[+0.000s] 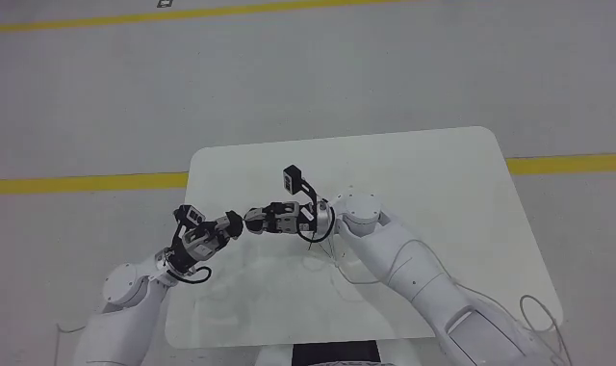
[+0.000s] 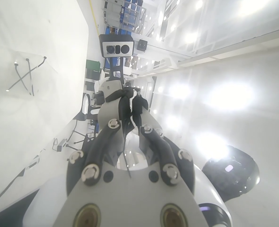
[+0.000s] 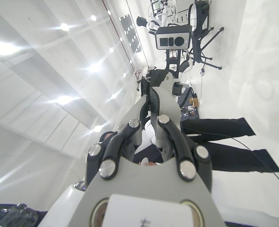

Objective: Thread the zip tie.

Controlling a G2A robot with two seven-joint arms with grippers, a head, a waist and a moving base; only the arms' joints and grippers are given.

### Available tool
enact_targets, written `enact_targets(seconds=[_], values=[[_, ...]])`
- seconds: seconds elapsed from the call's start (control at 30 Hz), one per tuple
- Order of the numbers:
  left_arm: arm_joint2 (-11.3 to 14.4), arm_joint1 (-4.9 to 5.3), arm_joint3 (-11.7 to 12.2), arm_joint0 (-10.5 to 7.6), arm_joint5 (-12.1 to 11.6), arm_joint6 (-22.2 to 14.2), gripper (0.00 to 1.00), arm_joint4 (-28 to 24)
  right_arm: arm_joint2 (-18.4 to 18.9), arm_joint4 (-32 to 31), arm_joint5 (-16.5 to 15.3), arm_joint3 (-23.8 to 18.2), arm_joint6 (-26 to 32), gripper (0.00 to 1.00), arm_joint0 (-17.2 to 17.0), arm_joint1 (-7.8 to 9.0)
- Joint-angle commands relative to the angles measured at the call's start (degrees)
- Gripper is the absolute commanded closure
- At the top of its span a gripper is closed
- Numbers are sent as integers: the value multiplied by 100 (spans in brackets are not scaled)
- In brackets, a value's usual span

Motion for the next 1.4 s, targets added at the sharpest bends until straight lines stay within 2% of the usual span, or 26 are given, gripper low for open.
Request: enact_targets(seconds=[0.0,0.17,0.27,0.33,0.4,0.5,0.77,0.97,1.0,1.03,1.37], values=[[0,3,-1,1,3,-7,97,1,-8,10,-1,12,-8,100,5,0],[1,10,1,0,6,-24,100,0,-22,45,-5,40,-32,100,13,3],[-1,14,7,-2,0,-26,93,-4,-28,57,-14,45,-51,100,18,5],[-2,16,9,-4,-9,-28,85,-7,-32,66,-17,43,-60,100,19,7],[-4,19,14,-5,-21,-33,84,-9,-38,70,-14,41,-71,100,21,9],[-9,24,20,-4,-25,-50,85,-12,-55,79,0,30,-78,100,29,9],[-29,36,26,12,-21,-87,100,-36,-116,97,31,27,-102,100,41,2],[-43,48,23,37,-44,-119,100,1,-135,109,43,27,-129,100,46,5],[-54,52,21,39,-86,-107,100,52,-136,114,50,27,-138,94,44,6],[-60,54,22,45,-132,-86,100,96,-131,128,63,37,-159,0,36,7],[-249,86,159,33,-493,-73,100,265,146,-38,50,-118,-436,0,-58,137]])
